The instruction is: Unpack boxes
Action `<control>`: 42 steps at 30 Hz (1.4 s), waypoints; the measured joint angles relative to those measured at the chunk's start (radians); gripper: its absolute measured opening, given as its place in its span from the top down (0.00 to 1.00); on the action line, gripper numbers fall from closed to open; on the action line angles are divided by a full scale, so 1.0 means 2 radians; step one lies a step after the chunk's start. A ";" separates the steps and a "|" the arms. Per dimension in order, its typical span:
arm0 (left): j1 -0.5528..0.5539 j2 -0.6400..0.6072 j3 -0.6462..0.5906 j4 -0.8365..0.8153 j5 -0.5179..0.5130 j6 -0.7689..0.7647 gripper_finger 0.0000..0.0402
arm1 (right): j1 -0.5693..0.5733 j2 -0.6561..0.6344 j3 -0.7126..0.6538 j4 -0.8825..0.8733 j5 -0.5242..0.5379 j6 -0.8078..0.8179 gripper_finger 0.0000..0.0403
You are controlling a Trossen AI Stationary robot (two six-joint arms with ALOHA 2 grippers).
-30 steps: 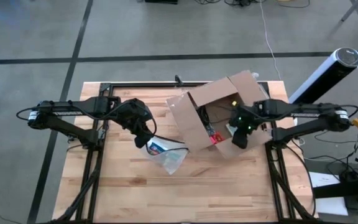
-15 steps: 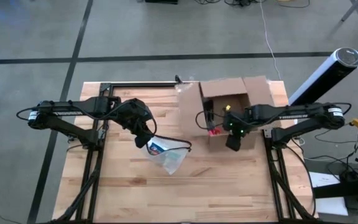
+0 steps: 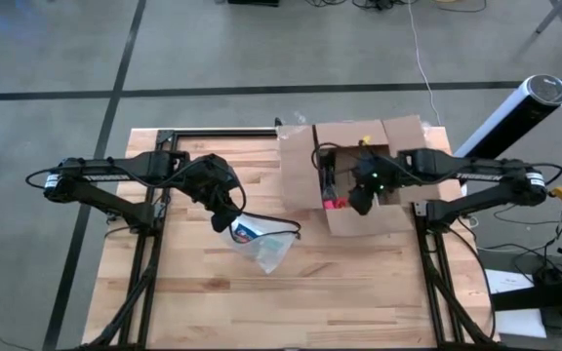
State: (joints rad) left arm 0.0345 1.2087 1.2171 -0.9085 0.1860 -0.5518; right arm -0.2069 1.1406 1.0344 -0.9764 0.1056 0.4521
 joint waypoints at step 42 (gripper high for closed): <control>0.000 0.000 0.000 0.000 0.031 0.019 1.00 | -0.142 0.230 -0.059 -0.034 -0.068 0.088 0.11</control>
State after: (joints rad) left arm 0.0345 1.2087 1.2171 -0.9092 0.2485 -0.5137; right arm -0.4919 1.6003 0.9165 -1.0435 -0.0297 0.6283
